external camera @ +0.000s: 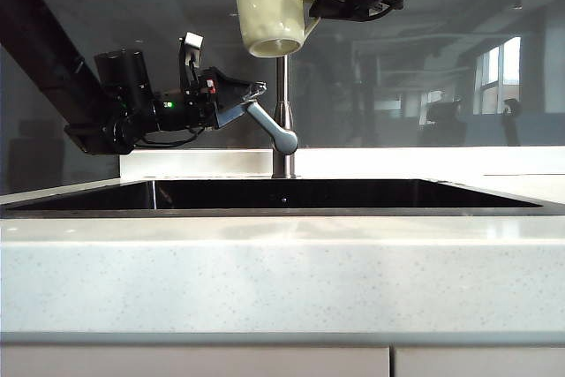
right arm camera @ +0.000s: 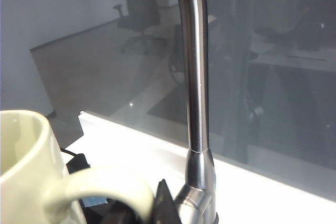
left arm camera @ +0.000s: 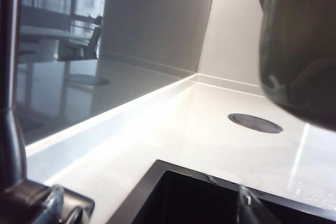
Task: Pick up the mug next to the sink, go to the faucet to get some water, pour the water into the sink, and finally put the mug back to its place.
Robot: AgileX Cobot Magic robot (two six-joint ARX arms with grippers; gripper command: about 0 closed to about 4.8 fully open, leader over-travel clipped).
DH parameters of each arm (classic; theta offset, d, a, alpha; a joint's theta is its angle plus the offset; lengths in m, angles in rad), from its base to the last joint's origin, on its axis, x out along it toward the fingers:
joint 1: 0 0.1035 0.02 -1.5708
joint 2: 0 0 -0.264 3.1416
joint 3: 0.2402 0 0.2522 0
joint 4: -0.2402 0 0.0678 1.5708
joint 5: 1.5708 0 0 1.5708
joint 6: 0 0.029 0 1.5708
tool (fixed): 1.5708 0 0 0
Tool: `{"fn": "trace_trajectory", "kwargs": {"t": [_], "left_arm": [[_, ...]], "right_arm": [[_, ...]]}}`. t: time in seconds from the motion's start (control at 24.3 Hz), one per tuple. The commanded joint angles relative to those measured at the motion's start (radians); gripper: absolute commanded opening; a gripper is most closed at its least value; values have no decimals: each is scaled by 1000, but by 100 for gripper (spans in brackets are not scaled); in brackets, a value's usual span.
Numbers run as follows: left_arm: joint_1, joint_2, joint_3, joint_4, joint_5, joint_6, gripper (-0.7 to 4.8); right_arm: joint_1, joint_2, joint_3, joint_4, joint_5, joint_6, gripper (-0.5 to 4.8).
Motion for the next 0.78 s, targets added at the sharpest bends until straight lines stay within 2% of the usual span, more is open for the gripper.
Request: {"fn": "trace_trajectory", "kwargs": {"t": [0.04,0.33,0.58,0.78], "left_arm": [[-3,-9,6,-6,-35,58,422],[5,-9,6,-56,-83,155,422],[27,-9,6,-80,-169,158,422],[27,-9,6,-84,-191,187,422]], "right_arm": [[3,-22,14,64,0,14,-1],[3,-22,14,64,-1,14,-1],[3,-22,14,64,-1,14,-1],[3,-22,14,65,-1,15,-1]]}}
